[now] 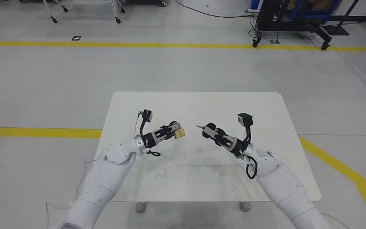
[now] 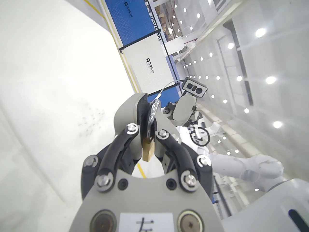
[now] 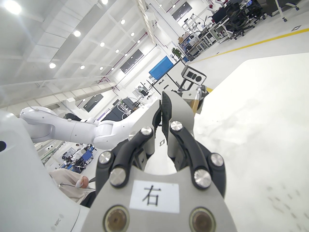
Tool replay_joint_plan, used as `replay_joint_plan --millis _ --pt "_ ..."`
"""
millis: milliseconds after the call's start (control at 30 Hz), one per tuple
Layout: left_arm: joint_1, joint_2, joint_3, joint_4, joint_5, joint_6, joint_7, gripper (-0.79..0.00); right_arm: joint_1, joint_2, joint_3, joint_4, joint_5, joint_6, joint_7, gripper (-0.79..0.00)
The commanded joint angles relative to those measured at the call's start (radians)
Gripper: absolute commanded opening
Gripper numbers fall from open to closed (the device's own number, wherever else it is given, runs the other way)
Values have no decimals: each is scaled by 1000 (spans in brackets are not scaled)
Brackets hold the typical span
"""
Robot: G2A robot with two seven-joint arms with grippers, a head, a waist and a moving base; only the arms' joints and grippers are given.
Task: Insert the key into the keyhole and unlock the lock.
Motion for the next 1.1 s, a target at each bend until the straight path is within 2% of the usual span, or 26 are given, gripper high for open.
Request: replay_joint_plan --millis 0,167,267,367,733,833,900,1067 --pt "-41 -17 21 52 -144 180 -45 -785 1 -3 2 6 -19 18 -32 -785" --pt "-153 -55 74 173 -267 358 -129 -785 -22 -12 26 2 -56 67 -167 -785" --pt "-216 -78 104 237 -304 396 -167 -785 -40 -13 48 -1 -57 101 -220 -785" --pt "-269 -99 124 286 -327 390 -196 -785 -47 -13 56 -3 -47 116 -232 -785" --pt "-269 -99 124 286 -327 390 -196 -785 -47 -13 56 -3 -47 116 -232 -785" --pt "-261 -101 132 247 -300 410 -145 -785 -47 -13 56 -3 -47 116 -232 -785" --pt "-247 -106 130 206 -317 418 -106 -785 -69 -16 42 -28 -5 155 -224 -785" --pt "-211 -120 154 159 -304 429 -11 -785 -141 -14 57 -109 48 326 -227 -785"
